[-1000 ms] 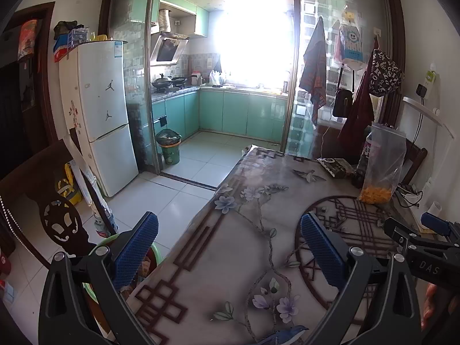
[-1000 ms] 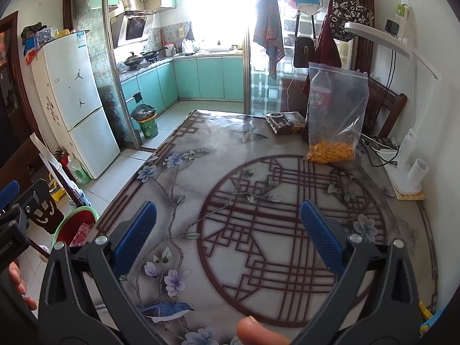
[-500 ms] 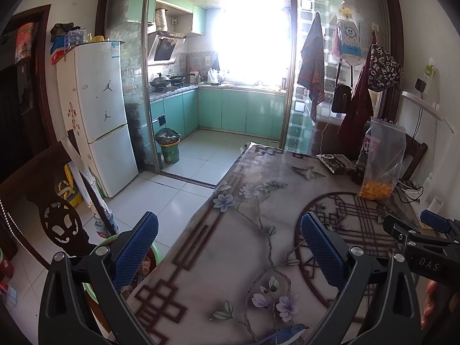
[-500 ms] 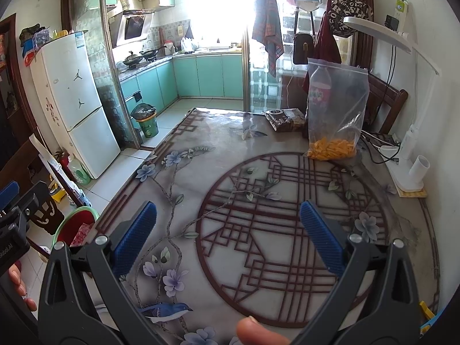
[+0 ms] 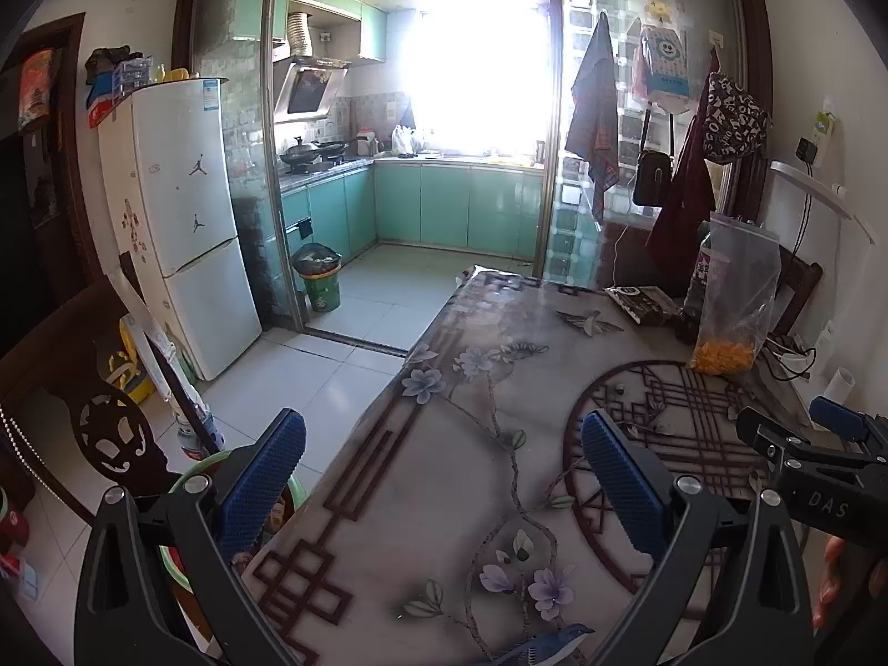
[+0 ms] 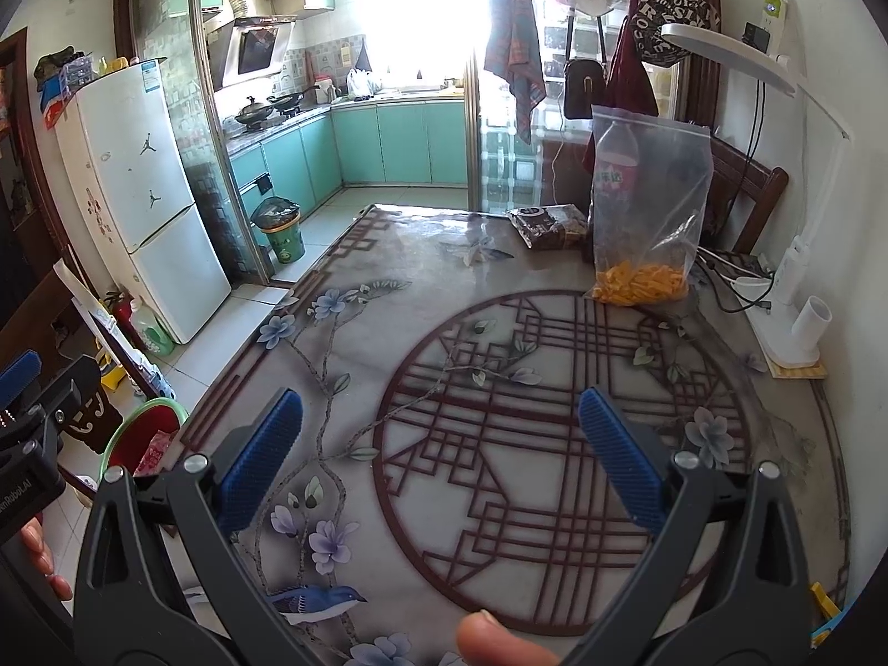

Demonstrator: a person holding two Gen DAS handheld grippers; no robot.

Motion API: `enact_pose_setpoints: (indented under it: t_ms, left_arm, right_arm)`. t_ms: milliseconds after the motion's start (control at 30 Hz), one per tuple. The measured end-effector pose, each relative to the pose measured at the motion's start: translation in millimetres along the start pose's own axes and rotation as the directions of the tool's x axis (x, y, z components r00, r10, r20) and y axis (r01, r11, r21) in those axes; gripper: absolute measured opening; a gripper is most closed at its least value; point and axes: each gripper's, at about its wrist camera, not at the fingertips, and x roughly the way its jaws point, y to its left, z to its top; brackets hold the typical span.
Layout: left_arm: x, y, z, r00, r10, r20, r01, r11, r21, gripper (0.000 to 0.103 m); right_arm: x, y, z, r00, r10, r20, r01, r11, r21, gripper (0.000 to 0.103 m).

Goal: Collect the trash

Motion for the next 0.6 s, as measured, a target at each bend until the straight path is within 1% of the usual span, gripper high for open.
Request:
enact_pose_setpoints:
  t_ms: [233, 333, 400, 467, 567, 600]
  left_arm:
    - [10, -7, -2, 1.0, -0.01, -0.024, 0.011, 1.0, 0.015, 0.095]
    - [20, -13, -7, 0.999, -0.037, -0.039, 0.038, 0.999, 0.027, 0.095]
    - [35, -19, -14, 0.996, -0.051, -0.076, 0.055, 0.998, 0.044, 0.095]
    - [61, -25, -28, 0.99, -0.052, -0.131, 0.062, 0.995, 0.075, 0.095]
    - [110, -37, -57, 0.969, -0.045, -0.243, 0.082, 0.986, 0.145, 0.095]
    - [128, -41, -69, 0.957, -0.044, -0.287, 0.093, 0.983, 0.16, 0.095]
  right_arm:
    - [8, -4, -1, 1.0, -0.007, -0.019, 0.007, 1.0, 0.004, 0.098]
    - [14, -7, -2, 0.999, -0.012, -0.036, 0.012, 1.0, 0.007, 0.098]
    - [22, -12, -7, 0.998, -0.022, -0.057, 0.022, 1.0, 0.009, 0.098]
    - [33, -20, -14, 0.996, -0.031, -0.082, 0.033, 0.999, 0.018, 0.098]
    - [57, -43, -36, 0.985, -0.103, -0.14, 0.107, 0.994, 0.024, 0.098]
    - [65, -53, -45, 0.978, -0.139, -0.158, 0.144, 0.989, 0.02, 0.098]
